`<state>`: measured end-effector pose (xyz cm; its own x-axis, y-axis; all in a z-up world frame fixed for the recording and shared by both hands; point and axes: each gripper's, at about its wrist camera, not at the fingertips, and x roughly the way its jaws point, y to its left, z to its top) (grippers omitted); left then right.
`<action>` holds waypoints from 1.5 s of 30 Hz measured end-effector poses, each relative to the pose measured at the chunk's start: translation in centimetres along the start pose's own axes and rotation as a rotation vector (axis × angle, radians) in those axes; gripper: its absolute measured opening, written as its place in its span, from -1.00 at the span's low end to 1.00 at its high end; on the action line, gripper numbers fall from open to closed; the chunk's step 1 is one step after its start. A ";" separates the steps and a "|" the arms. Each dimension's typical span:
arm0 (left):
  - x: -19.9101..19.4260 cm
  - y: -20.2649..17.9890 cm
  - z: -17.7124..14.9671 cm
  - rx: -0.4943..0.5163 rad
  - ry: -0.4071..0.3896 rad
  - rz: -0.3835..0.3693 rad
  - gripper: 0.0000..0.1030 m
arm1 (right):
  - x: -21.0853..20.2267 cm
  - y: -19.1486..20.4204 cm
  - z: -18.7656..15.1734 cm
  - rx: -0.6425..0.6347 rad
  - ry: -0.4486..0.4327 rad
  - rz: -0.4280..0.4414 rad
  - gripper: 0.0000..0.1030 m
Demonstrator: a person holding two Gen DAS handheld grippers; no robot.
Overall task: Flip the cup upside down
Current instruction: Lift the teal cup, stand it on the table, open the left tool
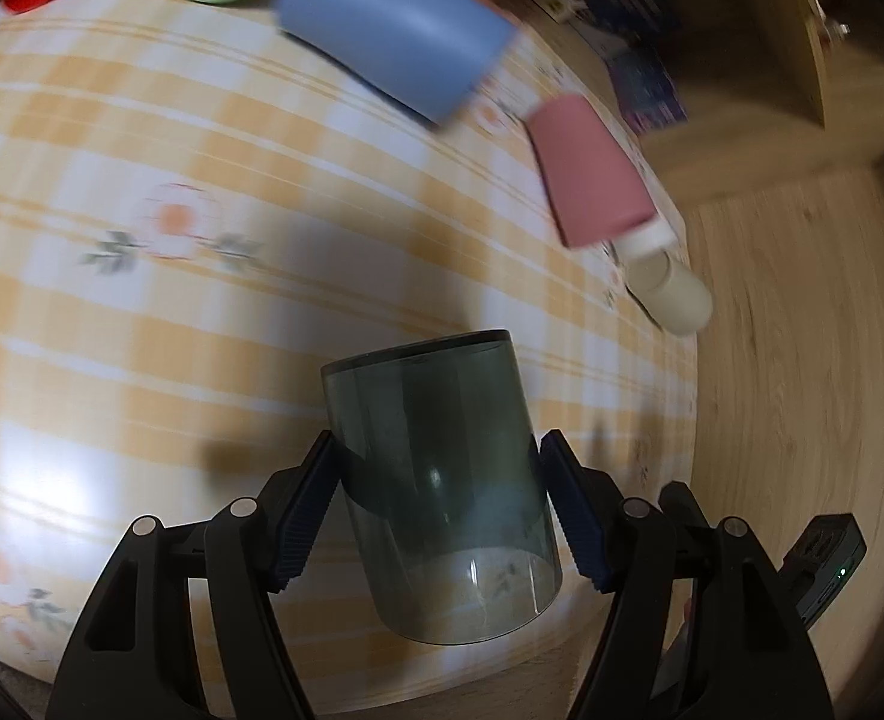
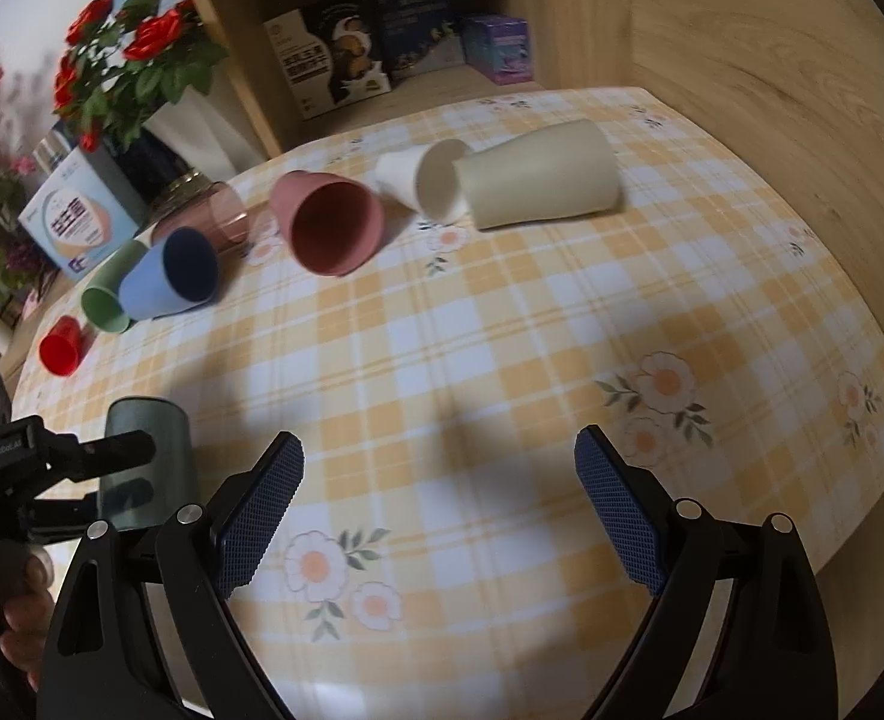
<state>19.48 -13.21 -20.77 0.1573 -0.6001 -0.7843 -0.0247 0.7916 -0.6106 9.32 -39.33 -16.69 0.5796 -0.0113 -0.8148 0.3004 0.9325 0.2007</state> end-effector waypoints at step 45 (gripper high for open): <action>-11.1 -0.3 -1.9 0.363 -0.432 0.205 0.44 | -2.3 2.8 0.3 -0.094 0.042 -0.056 0.72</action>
<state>15.87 -6.98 -12.04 0.5740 -0.3900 -0.7200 0.2300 0.9207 -0.3153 9.05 -36.74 -14.14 0.5313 -0.0509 -0.8457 0.2579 0.9605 0.1043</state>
